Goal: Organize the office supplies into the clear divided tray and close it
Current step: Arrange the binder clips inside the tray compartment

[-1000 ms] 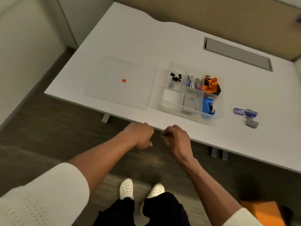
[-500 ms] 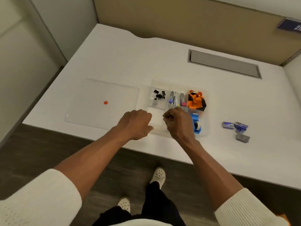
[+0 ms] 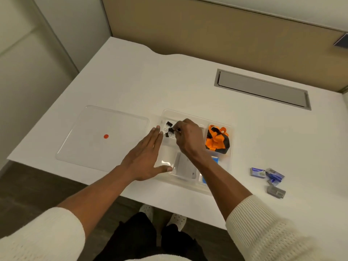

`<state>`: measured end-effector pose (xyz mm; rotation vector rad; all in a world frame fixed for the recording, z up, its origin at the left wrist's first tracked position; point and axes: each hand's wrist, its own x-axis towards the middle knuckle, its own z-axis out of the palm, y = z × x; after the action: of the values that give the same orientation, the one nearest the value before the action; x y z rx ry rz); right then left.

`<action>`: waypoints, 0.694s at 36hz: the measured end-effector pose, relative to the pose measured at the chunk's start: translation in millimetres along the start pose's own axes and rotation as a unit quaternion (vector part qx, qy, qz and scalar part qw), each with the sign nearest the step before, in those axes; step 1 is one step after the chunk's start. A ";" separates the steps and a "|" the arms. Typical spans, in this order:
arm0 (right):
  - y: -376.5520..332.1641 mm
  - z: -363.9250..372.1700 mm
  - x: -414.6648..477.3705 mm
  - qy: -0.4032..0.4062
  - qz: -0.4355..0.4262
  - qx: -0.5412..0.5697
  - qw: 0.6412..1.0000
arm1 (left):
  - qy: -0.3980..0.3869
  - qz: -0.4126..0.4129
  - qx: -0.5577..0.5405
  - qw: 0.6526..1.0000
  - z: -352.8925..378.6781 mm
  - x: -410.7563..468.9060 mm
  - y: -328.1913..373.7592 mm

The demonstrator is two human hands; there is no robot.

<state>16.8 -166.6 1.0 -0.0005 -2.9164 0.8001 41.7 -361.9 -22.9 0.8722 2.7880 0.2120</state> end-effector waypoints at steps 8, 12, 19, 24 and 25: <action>3.0 13.2 10.4 -0.018 0.022 -0.003 1.000 | 0.021 0.004 -0.038 0.999 20.3 -2.1 -1.2; 5.3 18.1 12.0 -0.012 0.045 0.001 0.999 | 0.029 0.002 -0.021 0.999 20.9 -1.0 -3.0; 4.7 20.6 7.2 0.020 0.075 0.011 0.997 | 0.020 -0.003 0.005 1.000 15.8 4.6 -4.2; 11.8 7.5 -6.4 0.062 0.103 0.012 0.993 | -0.018 0.012 0.054 0.998 -0.5 12.6 2.6; 14.8 3.2 -9.9 0.075 0.109 0.010 0.991 | -0.029 0.009 0.060 0.998 -4.6 15.5 5.4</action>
<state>25.8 -155.8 -10.4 -0.3677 -2.7984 0.8200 31.1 -348.9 -19.7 0.9166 2.7627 0.0214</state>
